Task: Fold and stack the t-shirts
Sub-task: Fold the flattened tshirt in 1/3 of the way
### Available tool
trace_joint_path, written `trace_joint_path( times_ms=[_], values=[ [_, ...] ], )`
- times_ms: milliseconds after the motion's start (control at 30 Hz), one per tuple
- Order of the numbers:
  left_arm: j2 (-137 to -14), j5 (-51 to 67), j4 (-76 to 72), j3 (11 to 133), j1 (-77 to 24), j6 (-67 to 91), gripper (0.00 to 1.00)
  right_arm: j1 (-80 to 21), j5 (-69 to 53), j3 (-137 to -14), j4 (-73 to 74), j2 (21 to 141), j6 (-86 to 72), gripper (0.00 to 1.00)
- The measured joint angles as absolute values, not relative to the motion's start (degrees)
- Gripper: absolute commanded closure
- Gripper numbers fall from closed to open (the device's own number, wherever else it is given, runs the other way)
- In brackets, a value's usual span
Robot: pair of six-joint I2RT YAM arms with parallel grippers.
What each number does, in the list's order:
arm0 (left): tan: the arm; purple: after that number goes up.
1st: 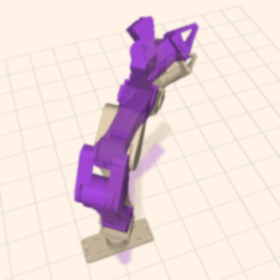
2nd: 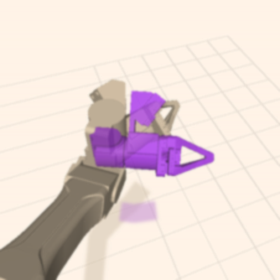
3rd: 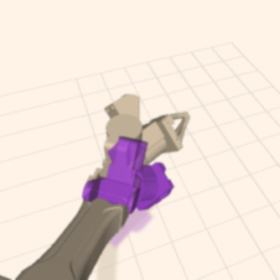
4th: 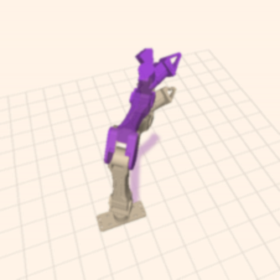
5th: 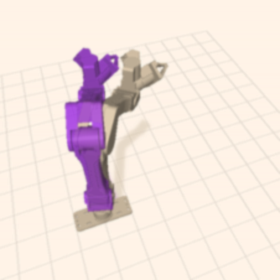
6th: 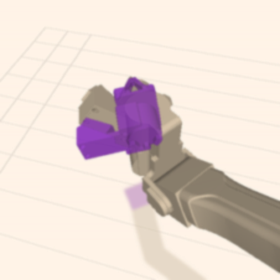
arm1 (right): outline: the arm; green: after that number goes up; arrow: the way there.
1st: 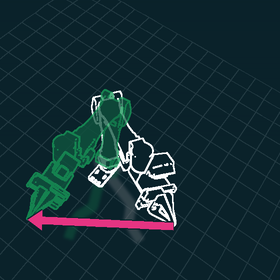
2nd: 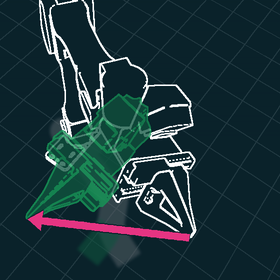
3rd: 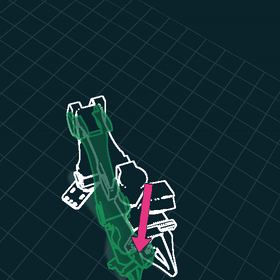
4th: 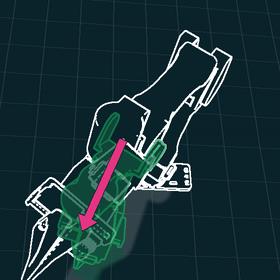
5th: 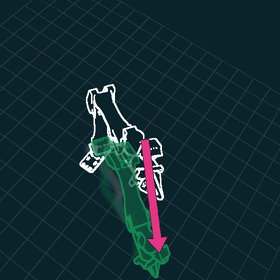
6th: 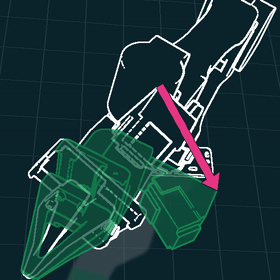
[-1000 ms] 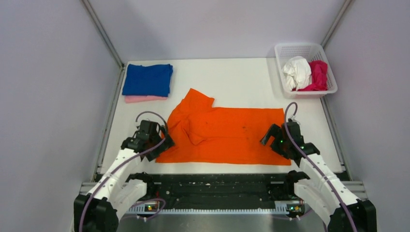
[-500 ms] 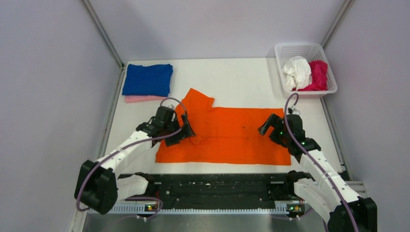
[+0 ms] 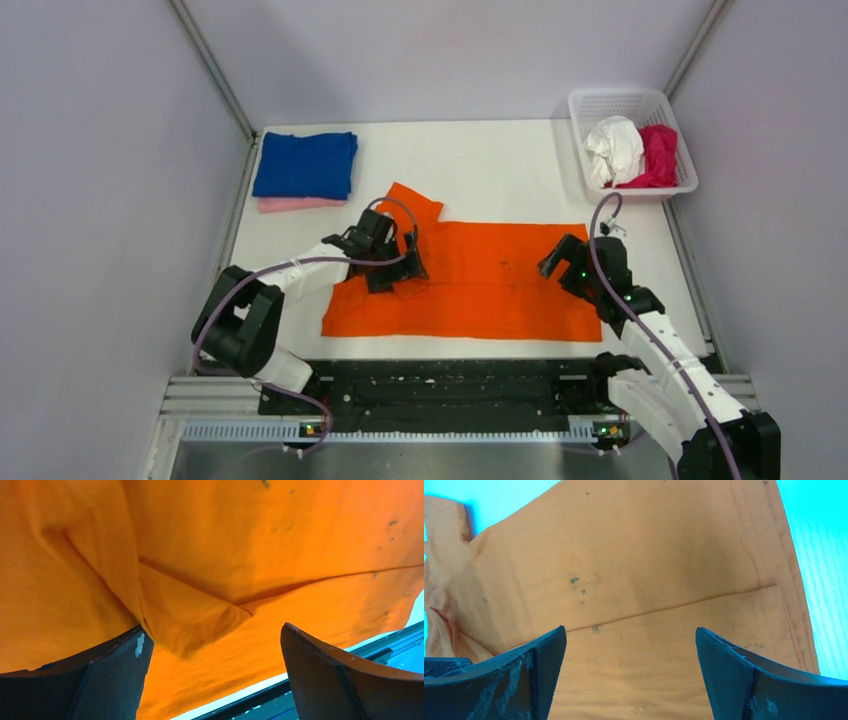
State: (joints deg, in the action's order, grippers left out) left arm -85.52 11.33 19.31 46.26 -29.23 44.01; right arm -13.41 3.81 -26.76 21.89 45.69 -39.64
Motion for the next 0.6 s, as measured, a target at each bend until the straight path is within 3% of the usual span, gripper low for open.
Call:
trace_joint_path(
  times_ms=[367,600],
  values=[
    [-90.91,12.47,16.69,53.76,-30.15,45.15,0.01,-13.39,5.48,-26.74,21.93,45.87,-39.75,0.01],
    [-99.59,9.13,17.87,65.25,-29.95,44.88,0.01,-13.39,7.20,-26.74,22.24,45.91,-40.12,0.01]
  ],
)
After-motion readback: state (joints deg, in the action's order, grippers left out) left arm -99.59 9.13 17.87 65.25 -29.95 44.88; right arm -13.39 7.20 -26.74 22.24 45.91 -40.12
